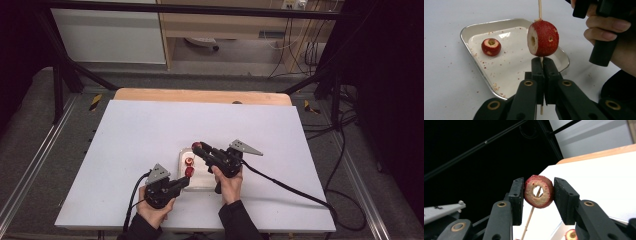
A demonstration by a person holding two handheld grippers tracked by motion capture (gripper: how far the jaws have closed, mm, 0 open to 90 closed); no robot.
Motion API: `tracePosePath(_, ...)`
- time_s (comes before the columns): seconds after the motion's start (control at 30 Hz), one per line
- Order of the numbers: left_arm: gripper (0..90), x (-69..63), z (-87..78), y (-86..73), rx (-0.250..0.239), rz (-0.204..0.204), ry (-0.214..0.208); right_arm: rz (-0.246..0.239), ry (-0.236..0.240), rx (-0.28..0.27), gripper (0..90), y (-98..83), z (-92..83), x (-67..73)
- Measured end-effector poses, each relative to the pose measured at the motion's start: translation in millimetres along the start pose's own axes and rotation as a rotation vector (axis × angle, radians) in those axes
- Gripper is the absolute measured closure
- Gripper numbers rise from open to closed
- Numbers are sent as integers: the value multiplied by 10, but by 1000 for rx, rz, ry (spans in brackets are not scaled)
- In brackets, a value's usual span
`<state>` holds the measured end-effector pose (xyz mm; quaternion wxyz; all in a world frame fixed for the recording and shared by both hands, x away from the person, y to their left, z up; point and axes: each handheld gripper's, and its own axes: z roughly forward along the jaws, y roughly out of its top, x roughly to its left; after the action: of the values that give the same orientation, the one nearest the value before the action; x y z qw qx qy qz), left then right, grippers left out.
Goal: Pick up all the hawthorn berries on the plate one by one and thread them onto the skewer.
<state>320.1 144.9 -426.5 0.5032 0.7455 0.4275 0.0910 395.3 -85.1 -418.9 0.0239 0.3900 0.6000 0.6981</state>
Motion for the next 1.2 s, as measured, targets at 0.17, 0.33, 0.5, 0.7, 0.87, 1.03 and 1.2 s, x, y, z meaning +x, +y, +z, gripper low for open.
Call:
tracePosePath(0.17, 883, -12, -7, -10, 3, -29, 7, -34, 3, -6, 621, -14, -6, 11)
tracePosePath(0.33, 883, -3, -2, -23, -6, -24, 31, -37, 5, -8, 621, -25, -8, 19)
tracePosePath(0.5, 884, -42, 40, -36, 8, -16, 31, -20, 12, 5, 621, -51, -12, 32)
tracePosePath(0.7, 883, -82, 57, -30, -38, -15, 39, 6, 19, 24, 622, -93, -23, 67)
tracePosePath(0.87, 884, -67, 95, -13, -36, -24, 38, 17, 15, 11, 623, -99, -36, 95)
tracePosePath(1.03, 884, -49, 110, -2, -31, -12, 37, 8, 11, 27, 624, -97, -56, 109)
tracePosePath(1.2, 885, -25, 67, 55, -48, 6, 49, 22, 18, 78, 625, -208, -43, 108)
